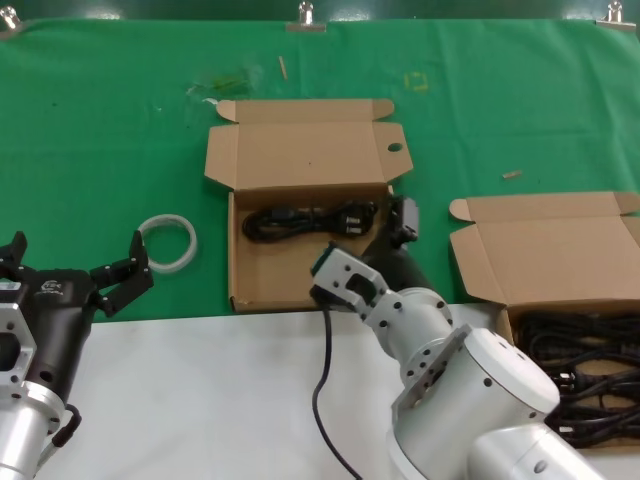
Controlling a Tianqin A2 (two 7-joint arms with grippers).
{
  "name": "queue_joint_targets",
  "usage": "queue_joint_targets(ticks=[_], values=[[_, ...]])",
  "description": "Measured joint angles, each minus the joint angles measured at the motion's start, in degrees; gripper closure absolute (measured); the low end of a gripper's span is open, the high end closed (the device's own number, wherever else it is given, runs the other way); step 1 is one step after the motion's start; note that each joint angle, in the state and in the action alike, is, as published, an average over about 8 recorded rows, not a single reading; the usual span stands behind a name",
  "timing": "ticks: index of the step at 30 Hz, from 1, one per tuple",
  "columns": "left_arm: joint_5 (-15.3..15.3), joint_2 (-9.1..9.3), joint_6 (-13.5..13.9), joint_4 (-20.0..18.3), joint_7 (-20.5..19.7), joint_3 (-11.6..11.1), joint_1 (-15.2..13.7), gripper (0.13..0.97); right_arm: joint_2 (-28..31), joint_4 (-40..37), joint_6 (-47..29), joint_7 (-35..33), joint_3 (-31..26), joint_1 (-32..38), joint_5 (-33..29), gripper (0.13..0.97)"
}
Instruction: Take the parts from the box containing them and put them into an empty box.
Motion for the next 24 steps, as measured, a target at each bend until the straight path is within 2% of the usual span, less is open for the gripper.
queue_joint_targets(ticks=[4, 13, 24], values=[[0.0, 0.0, 0.0, 0.0, 0.0, 0.0, 0.0, 0.132, 0.0, 0.5, -1.8, 4.2, 1.8, -1.2, -2.4, 0.258], [0.0, 0.0, 0.0, 0.0, 0.0, 0.0, 0.0, 0.132, 0.0, 1.9, -6.6, 15.5, 6.5, -4.5, -8.8, 0.16], [0.0, 0.0, 0.0, 0.0, 0.0, 0.0, 0.0, 0.132, 0.0, 3.7, -12.7, 29.6, 12.5, -8.5, -16.8, 0.133]])
